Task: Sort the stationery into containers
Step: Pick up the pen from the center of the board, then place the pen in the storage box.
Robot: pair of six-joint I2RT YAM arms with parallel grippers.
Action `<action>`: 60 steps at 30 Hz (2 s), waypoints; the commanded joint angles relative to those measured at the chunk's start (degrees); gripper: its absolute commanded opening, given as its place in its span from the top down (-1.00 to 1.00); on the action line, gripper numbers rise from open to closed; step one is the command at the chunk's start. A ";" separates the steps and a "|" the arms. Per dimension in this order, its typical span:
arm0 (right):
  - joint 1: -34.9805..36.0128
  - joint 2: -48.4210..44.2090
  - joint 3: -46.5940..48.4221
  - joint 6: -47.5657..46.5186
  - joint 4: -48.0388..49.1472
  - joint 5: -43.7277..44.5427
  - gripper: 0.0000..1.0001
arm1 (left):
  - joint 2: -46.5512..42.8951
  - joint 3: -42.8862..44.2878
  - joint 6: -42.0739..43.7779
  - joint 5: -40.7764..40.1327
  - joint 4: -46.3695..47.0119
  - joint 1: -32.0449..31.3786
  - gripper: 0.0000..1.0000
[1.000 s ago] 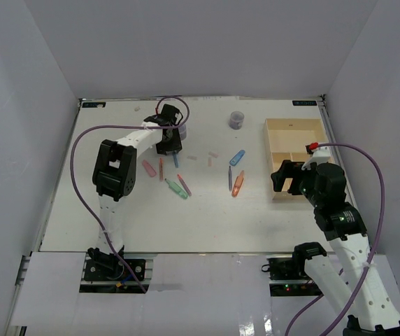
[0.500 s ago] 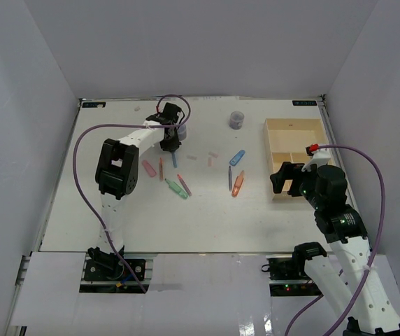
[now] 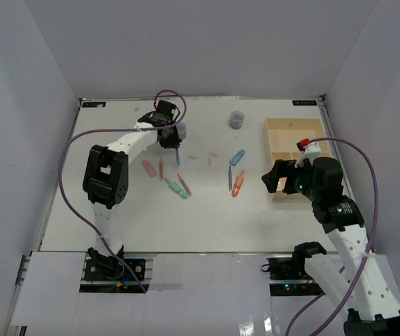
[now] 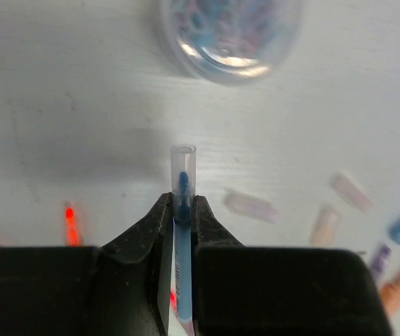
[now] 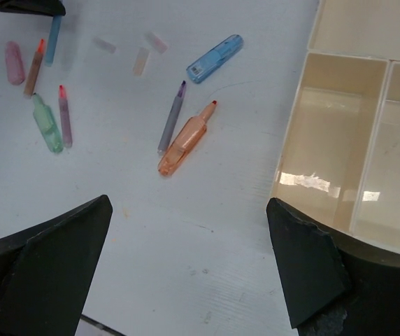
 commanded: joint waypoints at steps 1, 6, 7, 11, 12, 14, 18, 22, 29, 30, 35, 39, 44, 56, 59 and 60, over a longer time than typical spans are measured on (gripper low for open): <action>0.41 3.27 4.45 1.12 2.93 -8.04 -0.97 | -15.85 -5.33 -0.50 10.22 8.01 -0.28 0.96; 3.04 7.32 6.38 4.63 7.50 -10.42 -0.98 | -27.30 -16.93 -0.33 21.30 20.14 -0.37 0.93; 5.14 8.37 6.47 5.07 9.94 -10.42 -1.00 | -28.89 -20.52 -0.41 24.71 21.63 -0.37 0.92; 12.96 11.80 6.73 8.41 17.07 -8.93 -0.92 | -36.36 -29.33 -2.16 32.20 30.93 -0.46 0.92; 17.16 13.55 6.74 9.11 18.65 -7.45 -0.91 | -39.07 -31.00 -2.52 33.43 32.70 -0.46 0.92; 21.13 15.66 6.91 10.70 23.75 -5.68 -0.89 | -41.72 -35.75 -3.66 35.90 37.61 -0.54 0.92; 30.62 23.12 8.93 11.58 32.10 -1.73 -0.85 | -48.22 -41.81 -4.46 37.92 43.52 -0.54 0.91; 34.33 29.11 12.00 11.40 37.56 0.47 -0.74 | -52.54 -46.56 -6.04 38.63 48.27 -0.54 0.91; 36.88 36.67 16.66 12.72 42.48 0.74 -0.51 | -56.85 -52.28 -8.06 37.84 55.48 -0.54 0.92; 37.15 37.81 17.19 12.81 42.75 0.65 -0.47 | -57.11 -52.81 -8.06 37.75 55.75 -0.54 0.92; 37.41 41.42 20.36 13.43 42.75 0.39 -0.37 | -58.25 -54.65 -9.55 38.45 58.82 -0.54 0.91; 37.59 42.92 21.41 13.95 43.10 -0.05 -0.12 | -58.35 -55.54 -10.17 38.63 60.05 -0.46 0.90; 37.59 43.71 21.33 14.13 43.01 0.39 0.08 | -58.78 -56.94 -11.49 39.42 62.95 -0.54 0.90; 37.59 42.57 20.80 13.08 39.85 4.25 0.85 | -58.79 -57.47 -11.40 38.90 62.78 -0.46 0.55; 37.33 41.52 19.66 11.94 38.18 6.53 0.85 | -58.52 -56.86 -10.52 38.28 61.11 -0.46 -0.09; 37.24 41.25 19.31 11.32 36.87 7.06 0.85 | -58.61 -56.42 -10.17 37.67 59.80 -0.46 -0.23</action>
